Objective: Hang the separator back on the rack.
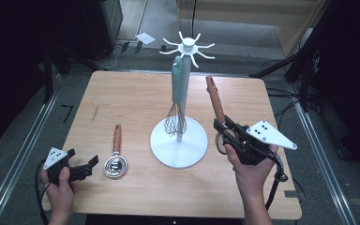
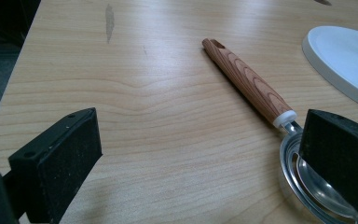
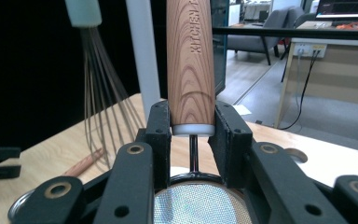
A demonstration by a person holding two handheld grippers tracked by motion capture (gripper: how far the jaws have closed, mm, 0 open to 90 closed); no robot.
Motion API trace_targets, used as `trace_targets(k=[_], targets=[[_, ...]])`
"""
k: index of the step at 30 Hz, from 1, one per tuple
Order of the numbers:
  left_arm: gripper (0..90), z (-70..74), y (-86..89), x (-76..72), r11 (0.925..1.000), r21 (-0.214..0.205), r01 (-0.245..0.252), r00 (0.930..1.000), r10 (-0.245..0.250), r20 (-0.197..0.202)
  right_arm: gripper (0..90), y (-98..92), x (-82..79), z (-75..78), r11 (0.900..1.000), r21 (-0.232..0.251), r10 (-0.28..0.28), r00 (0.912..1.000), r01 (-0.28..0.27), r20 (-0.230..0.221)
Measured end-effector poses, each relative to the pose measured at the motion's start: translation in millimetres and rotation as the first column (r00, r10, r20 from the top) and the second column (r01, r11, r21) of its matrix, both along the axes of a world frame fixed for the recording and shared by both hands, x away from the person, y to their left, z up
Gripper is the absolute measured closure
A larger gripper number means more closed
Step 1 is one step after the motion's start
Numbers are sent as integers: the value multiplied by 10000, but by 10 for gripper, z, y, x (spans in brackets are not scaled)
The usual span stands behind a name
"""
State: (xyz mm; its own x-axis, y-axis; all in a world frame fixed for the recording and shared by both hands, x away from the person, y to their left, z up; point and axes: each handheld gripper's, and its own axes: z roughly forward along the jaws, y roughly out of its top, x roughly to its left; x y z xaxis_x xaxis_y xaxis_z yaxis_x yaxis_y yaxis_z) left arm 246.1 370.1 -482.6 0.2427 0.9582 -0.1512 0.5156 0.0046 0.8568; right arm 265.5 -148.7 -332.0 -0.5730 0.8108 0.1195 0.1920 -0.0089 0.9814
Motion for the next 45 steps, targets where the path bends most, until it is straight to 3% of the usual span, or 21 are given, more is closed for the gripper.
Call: trace_targets(k=[26, 33, 45], targets=[[0, -1, -2, 0, 10000, -13, -14, 10000, 14, 26, 716, -67, -30, 322, 9971, 739, -261, 9947, 187, 999], [0, 0, -2, -1, 10000, -7, -14, 10000, 14, 21, 717, -56, -67, 417, 9978, 653, -215, 9912, 130, 1307], [0, 0, 1, -4, 10000, -24, -13, 10000, 13, 69, 717, 39, -41, 441, 9961, 874, -3, 9912, -114, 1325]])
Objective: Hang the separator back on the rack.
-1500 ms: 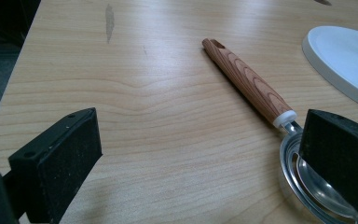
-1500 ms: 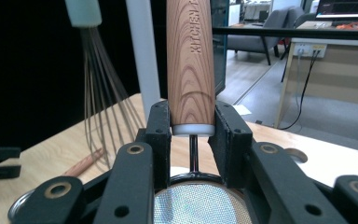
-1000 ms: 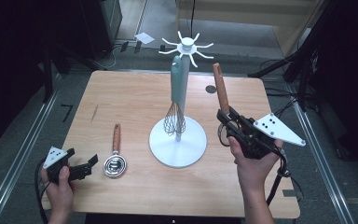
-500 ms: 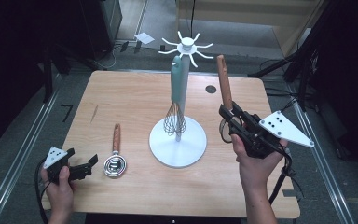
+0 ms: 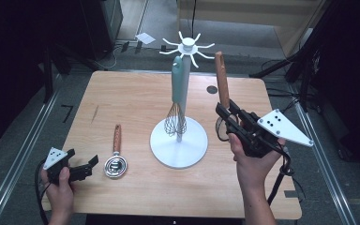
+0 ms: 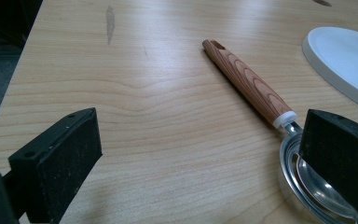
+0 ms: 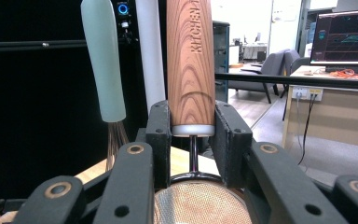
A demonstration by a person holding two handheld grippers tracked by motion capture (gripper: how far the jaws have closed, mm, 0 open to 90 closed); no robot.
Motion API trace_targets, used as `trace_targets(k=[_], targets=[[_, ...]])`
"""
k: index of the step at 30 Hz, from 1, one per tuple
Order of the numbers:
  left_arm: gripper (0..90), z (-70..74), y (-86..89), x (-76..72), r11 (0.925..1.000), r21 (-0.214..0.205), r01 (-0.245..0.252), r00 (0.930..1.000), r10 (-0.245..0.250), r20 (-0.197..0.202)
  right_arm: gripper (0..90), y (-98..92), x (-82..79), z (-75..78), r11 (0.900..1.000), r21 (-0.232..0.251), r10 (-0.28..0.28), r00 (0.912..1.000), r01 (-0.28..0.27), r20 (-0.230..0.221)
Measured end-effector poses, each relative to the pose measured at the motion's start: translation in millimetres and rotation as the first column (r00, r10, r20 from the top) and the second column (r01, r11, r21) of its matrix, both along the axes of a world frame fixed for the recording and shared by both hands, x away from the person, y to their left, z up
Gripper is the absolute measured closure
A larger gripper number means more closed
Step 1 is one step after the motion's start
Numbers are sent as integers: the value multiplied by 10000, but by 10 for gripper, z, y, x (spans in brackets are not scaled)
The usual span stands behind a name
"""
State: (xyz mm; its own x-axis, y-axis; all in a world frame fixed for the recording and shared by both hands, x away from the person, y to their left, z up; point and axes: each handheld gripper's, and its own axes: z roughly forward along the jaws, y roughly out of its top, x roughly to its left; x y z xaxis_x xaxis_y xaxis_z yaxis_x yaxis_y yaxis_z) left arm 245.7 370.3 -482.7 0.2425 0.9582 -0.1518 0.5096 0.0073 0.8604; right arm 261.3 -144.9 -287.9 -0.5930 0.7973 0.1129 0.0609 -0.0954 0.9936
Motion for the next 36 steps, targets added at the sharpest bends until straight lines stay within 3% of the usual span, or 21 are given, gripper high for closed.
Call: trace_targets(k=[12, 20, 26, 30, 32, 36], targets=[[0, -1, 1, 2, 10000, -22, -22, 10000, 22, -3, 716, 60, 79, -10, 9990, 163, 407, 9991, -404, -156], [0, -1, 1, 1, 10000, -34, -31, 10000, 31, 4, 715, 91, 160, -20, 9971, 267, 733, 9960, -719, -520], [0, -1, 1, 1, 10000, -33, -33, 10000, 33, -9, 714, 70, 219, -7, 9906, 454, 1324, 9881, -1292, -776], [0, -1, 1, 1, 10000, -30, -55, 10000, 55, -14, 711, 78, 244, -10, 9896, 269, 1435, 9845, -1415, -1012], [0, -1, 1, 1, 10000, -26, -53, 10000, 53, -12, 712, 95, 242, -13, 9913, 16, 1309, 9862, -1315, -1014], [0, -1, 0, 1, 10000, -23, -56, 10000, 56, -10, 709, 105, 256, -23, 9906, -34, 1354, 9858, -1364, -994]])
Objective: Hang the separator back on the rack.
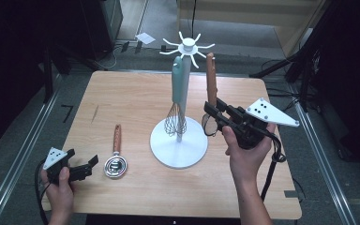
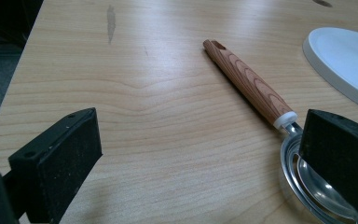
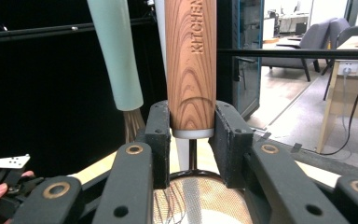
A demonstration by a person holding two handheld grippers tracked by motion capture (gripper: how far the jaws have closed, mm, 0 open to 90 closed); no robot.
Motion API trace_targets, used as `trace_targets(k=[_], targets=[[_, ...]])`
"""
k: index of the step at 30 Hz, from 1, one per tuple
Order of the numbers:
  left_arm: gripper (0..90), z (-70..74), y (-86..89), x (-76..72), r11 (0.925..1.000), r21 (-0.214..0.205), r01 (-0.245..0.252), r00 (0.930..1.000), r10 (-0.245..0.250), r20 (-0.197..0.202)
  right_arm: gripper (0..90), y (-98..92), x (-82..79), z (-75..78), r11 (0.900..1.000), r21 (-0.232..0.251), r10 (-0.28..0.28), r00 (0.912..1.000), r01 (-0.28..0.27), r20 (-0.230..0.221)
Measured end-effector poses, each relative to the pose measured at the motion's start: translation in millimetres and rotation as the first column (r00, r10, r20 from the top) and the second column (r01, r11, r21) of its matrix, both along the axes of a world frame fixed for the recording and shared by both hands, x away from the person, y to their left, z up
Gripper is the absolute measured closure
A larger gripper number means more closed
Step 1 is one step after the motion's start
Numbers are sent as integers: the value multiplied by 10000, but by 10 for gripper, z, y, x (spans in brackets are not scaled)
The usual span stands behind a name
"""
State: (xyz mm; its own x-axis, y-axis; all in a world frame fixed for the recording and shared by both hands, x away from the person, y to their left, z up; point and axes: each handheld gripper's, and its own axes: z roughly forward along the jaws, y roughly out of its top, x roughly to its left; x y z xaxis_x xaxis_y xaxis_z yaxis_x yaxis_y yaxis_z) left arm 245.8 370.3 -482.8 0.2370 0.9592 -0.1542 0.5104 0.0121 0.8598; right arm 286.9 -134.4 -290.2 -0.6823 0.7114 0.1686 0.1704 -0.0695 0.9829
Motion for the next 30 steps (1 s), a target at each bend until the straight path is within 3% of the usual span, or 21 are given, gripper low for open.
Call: trace_targets(k=[1, 4, 9, 13, 15, 18, 20, 25, 28, 30], targets=[[0, 0, 0, 0, 10000, -6, -4, 10000, 4, -2, 691, -4, 1, -2, 10000, -3, -19, 10000, 19, 22], [0, 0, 0, 0, 10000, -7, -6, 10000, 6, -3, 525, 1, -22, -7, 9996, -62, -260, 9995, 261, 205], [0, 0, 0, -1, 10000, -1, 31, 10000, -31, 21, 511, -1, -59, -38, 9977, -215, -631, 9963, 644, 585], [2, 1, 1, -4, 10000, 21, 20, 10000, -20, 26, 663, 8, -85, -69, 9912, -477, -1171, 9851, 1239, 1256], [75, 0, -5, -4, 9999, 49, -130, 9999, 130, 47, 788, 14, -81, -69, 9920, -443, -1103, 9831, 1179, 1462], [82, 0, -4, -3, 9999, 68, -149, 9999, 148, 36, 890, 46, -72, -65, 9882, -417, -1362, 9691, 1477, 2059], [82, 0, -1, -2, 9998, 65, -171, 9998, 171, 36, 900, 64, -67, -54, 9897, -228, -1330, 9673, 1412, 2159], [82, 0, -1, -3, 9999, 61, -157, 9999, 157, 30, 900, 135, -14, -1, 9862, -370, -1473, 9563, 1616, 2526], [82, 1, 0, -2, 9999, 60, -152, 9999, 152, -1, 900, 191, 19, 63, 9874, -317, -1415, 9548, 1550, 2615], [82, 1, 0, -2, 9999, 66, -148, 9999, 148, 0, 900, 228, 49, 110, 9838, -440, -1546, 9468, 1737, 2822]])
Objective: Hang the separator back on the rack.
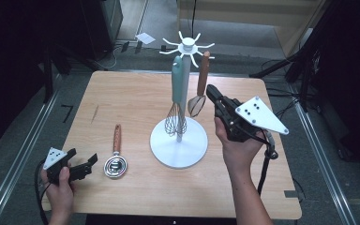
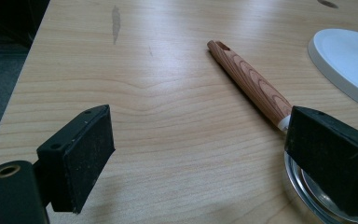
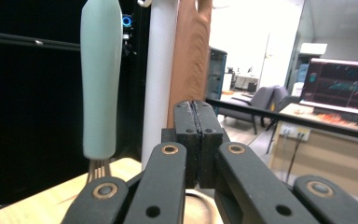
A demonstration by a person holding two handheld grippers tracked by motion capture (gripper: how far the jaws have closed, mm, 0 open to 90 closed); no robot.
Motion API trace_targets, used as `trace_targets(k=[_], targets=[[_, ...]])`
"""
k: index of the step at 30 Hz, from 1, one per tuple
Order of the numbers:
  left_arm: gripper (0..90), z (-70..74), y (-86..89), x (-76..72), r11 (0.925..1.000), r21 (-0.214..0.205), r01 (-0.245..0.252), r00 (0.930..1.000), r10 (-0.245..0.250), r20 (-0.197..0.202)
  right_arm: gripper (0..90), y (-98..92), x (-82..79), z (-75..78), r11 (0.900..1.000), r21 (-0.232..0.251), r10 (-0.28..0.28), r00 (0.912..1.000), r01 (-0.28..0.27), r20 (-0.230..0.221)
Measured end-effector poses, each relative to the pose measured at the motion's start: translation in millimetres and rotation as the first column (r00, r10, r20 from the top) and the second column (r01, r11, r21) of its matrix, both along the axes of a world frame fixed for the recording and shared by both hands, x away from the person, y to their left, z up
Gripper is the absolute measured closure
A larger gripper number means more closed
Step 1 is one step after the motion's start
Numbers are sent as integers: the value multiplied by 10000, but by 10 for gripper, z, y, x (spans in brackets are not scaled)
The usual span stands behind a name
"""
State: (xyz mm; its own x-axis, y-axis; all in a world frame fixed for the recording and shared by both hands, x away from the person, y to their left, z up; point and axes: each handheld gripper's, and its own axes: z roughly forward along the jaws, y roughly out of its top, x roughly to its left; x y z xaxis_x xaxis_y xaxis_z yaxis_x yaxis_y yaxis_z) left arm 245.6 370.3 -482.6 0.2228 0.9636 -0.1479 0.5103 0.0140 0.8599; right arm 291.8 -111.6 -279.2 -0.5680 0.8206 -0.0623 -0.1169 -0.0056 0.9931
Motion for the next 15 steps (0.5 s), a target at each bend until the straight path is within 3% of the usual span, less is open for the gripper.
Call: trace_targets(k=[8, 12, 15], targets=[[82, -1, 1, 0, 10000, -23, -5, 10000, 5, 8, 900, 35, 141, 97, 9948, 212, -1005, 9919, 991, 782], [82, 0, 1, 0, 10000, -9, 11, 10000, -11, -5, 900, 76, 175, 128, 9896, 600, -1368, 9851, 1311, 1043], [83, 0, -1, 1, 10000, -7, 14, 10000, -14, 5, 900, 119, 198, 159, 9894, 760, -1325, 9839, 1240, 1203]])
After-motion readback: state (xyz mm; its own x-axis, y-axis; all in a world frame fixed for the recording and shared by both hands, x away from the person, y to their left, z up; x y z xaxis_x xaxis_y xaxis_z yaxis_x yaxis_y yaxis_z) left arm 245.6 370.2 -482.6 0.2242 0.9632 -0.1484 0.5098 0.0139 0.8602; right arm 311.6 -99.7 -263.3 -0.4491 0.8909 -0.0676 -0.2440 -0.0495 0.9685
